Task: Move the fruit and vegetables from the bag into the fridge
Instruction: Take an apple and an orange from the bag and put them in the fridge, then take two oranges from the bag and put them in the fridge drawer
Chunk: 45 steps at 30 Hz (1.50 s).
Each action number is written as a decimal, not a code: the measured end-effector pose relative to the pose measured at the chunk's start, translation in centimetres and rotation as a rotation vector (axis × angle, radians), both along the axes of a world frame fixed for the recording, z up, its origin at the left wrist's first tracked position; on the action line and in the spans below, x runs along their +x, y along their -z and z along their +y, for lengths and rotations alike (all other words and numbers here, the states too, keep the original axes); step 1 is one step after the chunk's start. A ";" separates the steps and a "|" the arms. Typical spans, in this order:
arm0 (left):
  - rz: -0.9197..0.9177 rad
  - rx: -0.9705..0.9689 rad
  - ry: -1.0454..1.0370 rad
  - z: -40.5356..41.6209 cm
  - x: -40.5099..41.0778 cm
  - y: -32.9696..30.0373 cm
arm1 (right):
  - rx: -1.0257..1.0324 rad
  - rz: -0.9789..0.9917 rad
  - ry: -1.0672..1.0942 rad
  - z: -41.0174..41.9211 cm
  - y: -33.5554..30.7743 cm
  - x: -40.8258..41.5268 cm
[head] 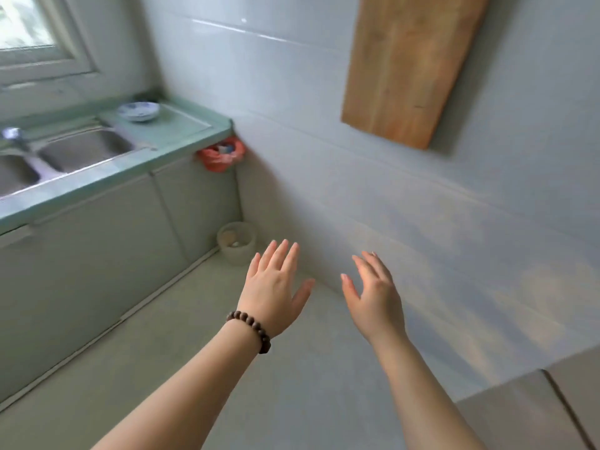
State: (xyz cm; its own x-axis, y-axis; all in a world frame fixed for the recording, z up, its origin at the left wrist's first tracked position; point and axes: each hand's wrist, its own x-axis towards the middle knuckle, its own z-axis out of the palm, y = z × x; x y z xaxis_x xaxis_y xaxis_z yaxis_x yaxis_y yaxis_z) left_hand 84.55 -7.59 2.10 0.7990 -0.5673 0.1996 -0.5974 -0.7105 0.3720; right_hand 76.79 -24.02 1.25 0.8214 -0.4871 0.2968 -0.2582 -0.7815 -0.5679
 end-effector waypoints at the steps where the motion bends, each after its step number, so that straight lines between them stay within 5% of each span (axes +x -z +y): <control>1: 0.012 0.008 -0.054 3.0 0.6 0.5 | 0.004 0.017 -0.063 2.8 0.3 1.6; 11: 0.099 -0.016 -0.617 29.6 3.6 3.3 | -0.022 0.137 -0.596 28.4 2.2 12.6; 20: 0.184 -0.078 -1.011 44.3 3.9 6.0 | -0.014 0.222 -0.937 44.3 3.8 19.0; 36: 0.178 -0.067 -1.325 62.9 25.9 4.5 | -0.041 0.228 -1.240 66.6 2.8 45.5; 45: 0.191 -0.103 -1.432 74.0 32.0 5.4 | -0.052 0.233 -1.342 79.6 3.6 53.8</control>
